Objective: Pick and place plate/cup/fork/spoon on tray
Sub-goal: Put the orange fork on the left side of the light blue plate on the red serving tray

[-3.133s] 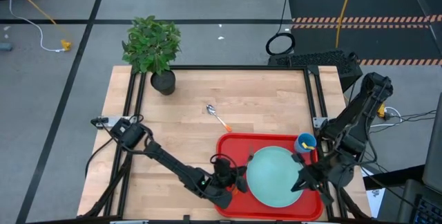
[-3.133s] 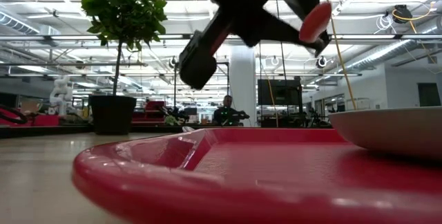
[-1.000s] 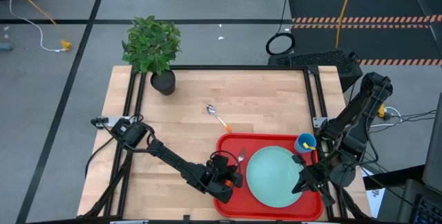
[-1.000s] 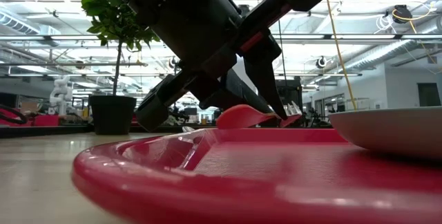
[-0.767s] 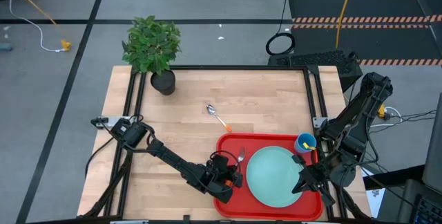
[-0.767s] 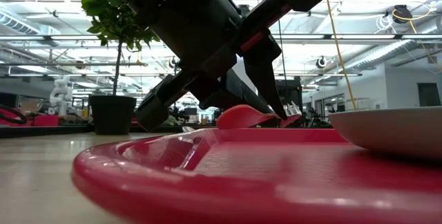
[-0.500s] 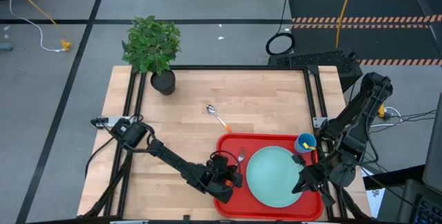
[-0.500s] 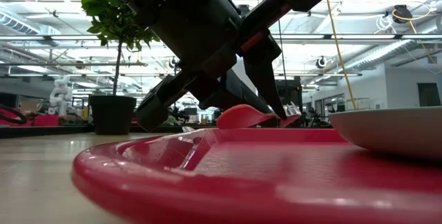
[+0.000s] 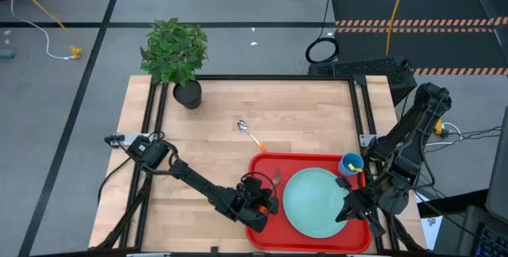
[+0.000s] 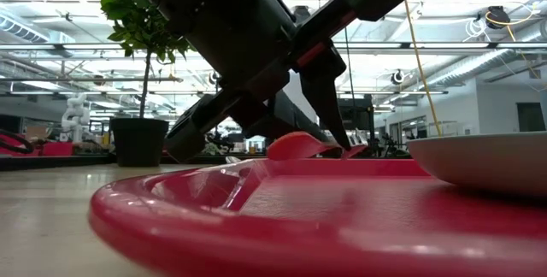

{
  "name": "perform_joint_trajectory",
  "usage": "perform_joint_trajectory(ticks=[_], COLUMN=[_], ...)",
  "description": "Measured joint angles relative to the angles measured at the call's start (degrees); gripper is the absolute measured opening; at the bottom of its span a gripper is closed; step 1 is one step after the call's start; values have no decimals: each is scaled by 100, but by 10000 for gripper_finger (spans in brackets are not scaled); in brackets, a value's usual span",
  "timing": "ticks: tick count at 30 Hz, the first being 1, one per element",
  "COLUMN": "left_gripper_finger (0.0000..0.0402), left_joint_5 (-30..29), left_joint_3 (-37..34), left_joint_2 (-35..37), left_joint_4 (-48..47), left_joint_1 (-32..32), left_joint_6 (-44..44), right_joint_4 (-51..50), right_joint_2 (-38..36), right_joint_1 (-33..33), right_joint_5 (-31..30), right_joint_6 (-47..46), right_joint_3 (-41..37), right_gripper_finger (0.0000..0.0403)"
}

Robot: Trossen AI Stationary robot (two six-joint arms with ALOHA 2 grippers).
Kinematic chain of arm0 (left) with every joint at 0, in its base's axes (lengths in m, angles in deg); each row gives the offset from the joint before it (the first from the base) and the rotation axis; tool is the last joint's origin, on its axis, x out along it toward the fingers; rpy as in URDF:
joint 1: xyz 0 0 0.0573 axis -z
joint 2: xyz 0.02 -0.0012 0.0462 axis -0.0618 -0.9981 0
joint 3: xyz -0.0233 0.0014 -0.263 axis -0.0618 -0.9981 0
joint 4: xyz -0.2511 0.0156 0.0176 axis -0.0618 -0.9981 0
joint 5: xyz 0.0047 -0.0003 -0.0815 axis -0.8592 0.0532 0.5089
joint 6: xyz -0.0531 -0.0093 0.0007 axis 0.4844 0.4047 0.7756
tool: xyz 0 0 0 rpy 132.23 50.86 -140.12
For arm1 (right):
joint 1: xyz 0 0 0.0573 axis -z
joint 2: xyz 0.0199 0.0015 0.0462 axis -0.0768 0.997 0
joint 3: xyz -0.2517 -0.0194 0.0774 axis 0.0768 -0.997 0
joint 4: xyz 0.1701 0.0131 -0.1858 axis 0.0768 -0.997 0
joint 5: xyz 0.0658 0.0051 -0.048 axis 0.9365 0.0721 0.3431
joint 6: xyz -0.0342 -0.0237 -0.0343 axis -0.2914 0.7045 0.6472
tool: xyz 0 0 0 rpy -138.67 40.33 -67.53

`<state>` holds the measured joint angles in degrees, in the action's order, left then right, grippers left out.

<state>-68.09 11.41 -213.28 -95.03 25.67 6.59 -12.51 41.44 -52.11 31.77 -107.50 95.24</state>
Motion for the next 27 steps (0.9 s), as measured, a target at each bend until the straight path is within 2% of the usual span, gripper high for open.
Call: perform_joint_trajectory(ticks=[6, 16, 23, 27], left_gripper_finger=[95, 101, 101, 101], left_joint_5=[-2, 73, 276, 1048], left_joint_3=[0, -2, 97, 806], left_joint_2=[0, 114, 462, 472], left_joint_4=[3, -13, -13, -233], left_joint_1=[0, 0, 59, 123], left_joint_6=[60, -151, -1280, -2557], right_joint_4=[0, -2, -4, -7], right_joint_2=[0, 0, 2, 0], right_joint_1=[0, -11, -31, -23], right_joint_5=[0, 6, 18, 112], right_joint_6=[0, 0, 7, 124], right_joint_3=[0, 0, 0, 2], right_gripper_finger=[0, 0, 0, 0])
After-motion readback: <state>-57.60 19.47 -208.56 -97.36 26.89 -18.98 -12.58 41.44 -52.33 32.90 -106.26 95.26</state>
